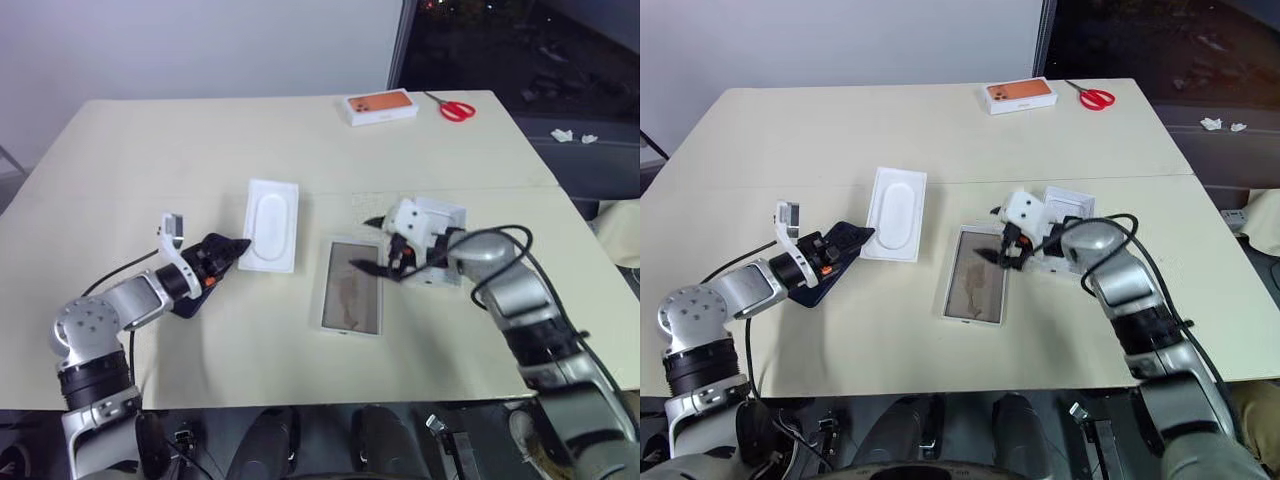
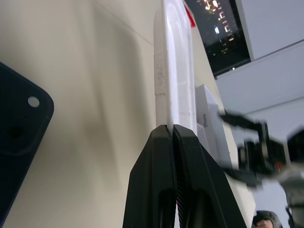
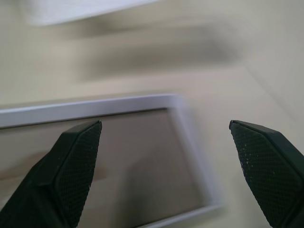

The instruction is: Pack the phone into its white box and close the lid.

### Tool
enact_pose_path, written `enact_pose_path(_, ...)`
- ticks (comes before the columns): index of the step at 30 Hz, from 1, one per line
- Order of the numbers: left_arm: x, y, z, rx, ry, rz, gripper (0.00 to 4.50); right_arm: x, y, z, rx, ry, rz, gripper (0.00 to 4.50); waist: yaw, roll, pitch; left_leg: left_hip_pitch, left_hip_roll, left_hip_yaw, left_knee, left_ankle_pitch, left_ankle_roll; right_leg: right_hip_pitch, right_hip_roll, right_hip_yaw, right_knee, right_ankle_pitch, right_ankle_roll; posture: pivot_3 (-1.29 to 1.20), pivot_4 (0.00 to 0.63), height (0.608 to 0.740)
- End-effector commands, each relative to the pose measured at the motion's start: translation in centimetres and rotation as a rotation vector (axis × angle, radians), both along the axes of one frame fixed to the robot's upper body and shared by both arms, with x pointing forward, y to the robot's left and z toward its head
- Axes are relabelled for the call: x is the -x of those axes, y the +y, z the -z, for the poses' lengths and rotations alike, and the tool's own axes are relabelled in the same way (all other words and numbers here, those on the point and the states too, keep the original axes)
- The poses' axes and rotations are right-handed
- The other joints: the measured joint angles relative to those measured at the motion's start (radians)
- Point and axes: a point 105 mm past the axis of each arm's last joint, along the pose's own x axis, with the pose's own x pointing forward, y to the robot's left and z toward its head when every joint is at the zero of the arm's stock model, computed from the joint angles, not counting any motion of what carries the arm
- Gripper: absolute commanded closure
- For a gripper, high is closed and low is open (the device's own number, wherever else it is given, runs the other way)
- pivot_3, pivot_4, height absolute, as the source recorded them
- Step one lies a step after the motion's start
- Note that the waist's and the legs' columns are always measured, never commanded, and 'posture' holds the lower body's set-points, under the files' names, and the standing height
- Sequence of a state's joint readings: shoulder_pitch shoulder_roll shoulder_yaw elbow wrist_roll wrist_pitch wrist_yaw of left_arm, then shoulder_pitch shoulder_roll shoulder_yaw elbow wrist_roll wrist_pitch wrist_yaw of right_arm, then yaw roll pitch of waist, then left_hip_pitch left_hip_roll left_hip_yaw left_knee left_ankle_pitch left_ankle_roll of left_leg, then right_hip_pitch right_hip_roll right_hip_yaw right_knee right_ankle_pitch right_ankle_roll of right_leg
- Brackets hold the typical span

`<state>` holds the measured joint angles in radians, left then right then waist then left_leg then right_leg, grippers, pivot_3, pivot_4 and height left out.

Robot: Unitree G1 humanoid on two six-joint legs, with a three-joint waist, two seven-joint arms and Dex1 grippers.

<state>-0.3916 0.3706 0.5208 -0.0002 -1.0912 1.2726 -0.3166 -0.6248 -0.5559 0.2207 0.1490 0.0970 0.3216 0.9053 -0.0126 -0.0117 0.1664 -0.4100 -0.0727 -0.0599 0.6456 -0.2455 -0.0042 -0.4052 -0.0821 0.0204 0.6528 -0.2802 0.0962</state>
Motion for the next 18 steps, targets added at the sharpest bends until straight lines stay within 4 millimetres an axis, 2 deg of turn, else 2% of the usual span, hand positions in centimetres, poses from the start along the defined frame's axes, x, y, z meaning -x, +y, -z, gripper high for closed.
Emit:
enact_pose_path(1,0.2,-0.5,-1.0,0.008,-0.053,0.023,4.49,-1.3,0.5,-0.1,0.034,-0.019,-0.011,0.0,0.0,0.0,0.0,0.0,0.0,0.0,0.0,0.0,0.0,0.0,0.0,0.0,0.0,0.0,0.0,0.0,0.15,0.74)
enact_pose_path(4,0.2,-0.7,-1.1,0.009,-0.056,0.026,4.49,-1.8,0.5,0.7,0.072,0.018,-0.026,0.0,0.001,0.0,0.0,0.0,0.0,0.0,0.0,0.0,0.0,0.001,0.0,0.0,-0.001,0.0,0.0,0.0,0.15,0.74)
enact_pose_path(7,0.3,-0.9,-0.9,0.009,-0.057,0.025,4.5,-2.3,0.3,1.7,0.107,0.087,-0.04,0.81,-0.001,0.0,0.0,0.0,0.0,0.0,0.001,0.0,0.0,0.001,0.0,0.0,0.0,0.0,0.0,0.0,0.15,0.74)
enact_pose_path(14,0.8,-1.1,-0.7,0.014,-0.054,0.022,4.5,-3.0,0.8,1.8,0.07,0.163,-0.045,4.4,-0.005,0.0,0.0,0.0,0.0,0.0,0.0,0.0,0.0,0.0,0.0,0.0,0.0,0.0,0.0,0.0,0.15,0.74)
enact_pose_path(18,1.0,-1.2,-0.7,0.016,-0.055,0.025,4.5,-3.5,1.5,1.6,0.036,0.195,-0.039,4.46,-0.004,0.0,0.0,0.0,0.0,0.0,0.0,0.0,0.0,0.0,0.0,0.0,0.0,0.0,0.0,0.0,0.15,0.74)
